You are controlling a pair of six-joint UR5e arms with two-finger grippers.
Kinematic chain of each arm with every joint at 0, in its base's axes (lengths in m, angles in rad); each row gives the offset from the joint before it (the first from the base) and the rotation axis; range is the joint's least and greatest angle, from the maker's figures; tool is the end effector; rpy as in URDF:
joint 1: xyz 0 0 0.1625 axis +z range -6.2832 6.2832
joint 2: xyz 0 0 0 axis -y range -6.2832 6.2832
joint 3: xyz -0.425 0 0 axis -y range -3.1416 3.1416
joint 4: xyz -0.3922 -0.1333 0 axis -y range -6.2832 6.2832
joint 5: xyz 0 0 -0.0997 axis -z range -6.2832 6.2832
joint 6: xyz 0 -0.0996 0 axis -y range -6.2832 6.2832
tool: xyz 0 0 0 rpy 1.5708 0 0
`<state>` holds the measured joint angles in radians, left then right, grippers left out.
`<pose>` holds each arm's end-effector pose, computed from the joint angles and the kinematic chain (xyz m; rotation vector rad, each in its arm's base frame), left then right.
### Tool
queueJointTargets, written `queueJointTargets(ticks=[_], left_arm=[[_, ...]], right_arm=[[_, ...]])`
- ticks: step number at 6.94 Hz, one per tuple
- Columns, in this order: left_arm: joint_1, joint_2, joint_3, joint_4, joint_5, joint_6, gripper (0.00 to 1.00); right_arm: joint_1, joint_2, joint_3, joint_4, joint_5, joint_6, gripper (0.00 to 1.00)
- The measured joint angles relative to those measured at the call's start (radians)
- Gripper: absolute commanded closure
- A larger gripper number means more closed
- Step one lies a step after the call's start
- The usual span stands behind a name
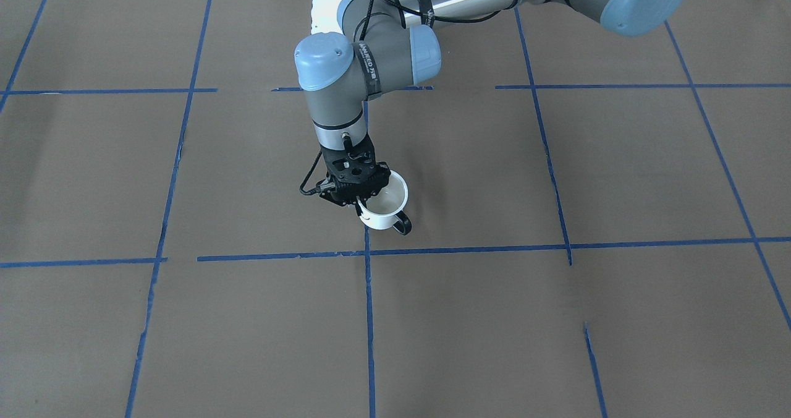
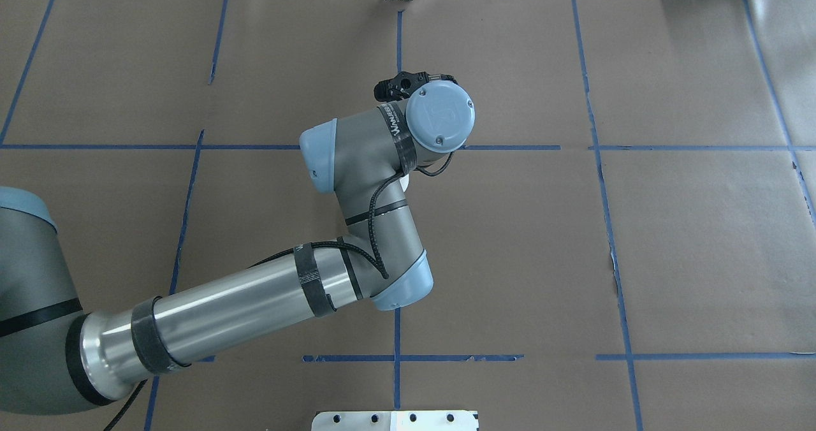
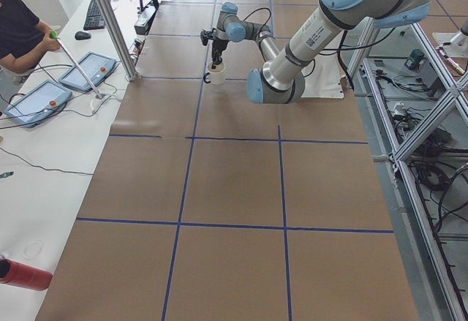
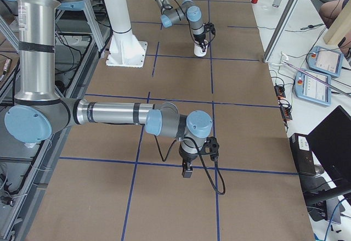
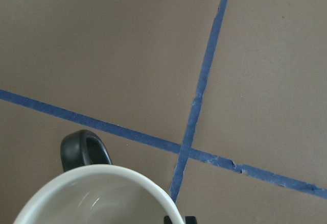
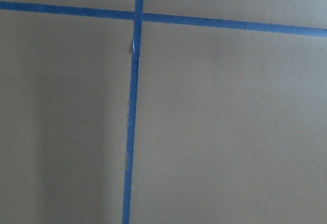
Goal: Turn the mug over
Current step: 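Carry the upright mug toward the table center and lower it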
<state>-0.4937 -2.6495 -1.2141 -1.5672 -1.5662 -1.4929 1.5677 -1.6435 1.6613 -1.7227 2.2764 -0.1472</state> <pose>0.6495 -0.5014 0.1135 0.2082 0.6929 -0.3993 0.0673 -0.4501 0.6679 -0.0775 -0.7122 -0.0965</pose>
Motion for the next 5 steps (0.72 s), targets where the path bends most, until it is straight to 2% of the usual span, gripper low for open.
queueJointTargets(ticks=[5], left_arm=[[0.017,-0.034,0.045,0.004,0.049,0.054,1.0]], right_arm=[[0.0,0.0,0.0,0.0,0.0,0.0,0.0]])
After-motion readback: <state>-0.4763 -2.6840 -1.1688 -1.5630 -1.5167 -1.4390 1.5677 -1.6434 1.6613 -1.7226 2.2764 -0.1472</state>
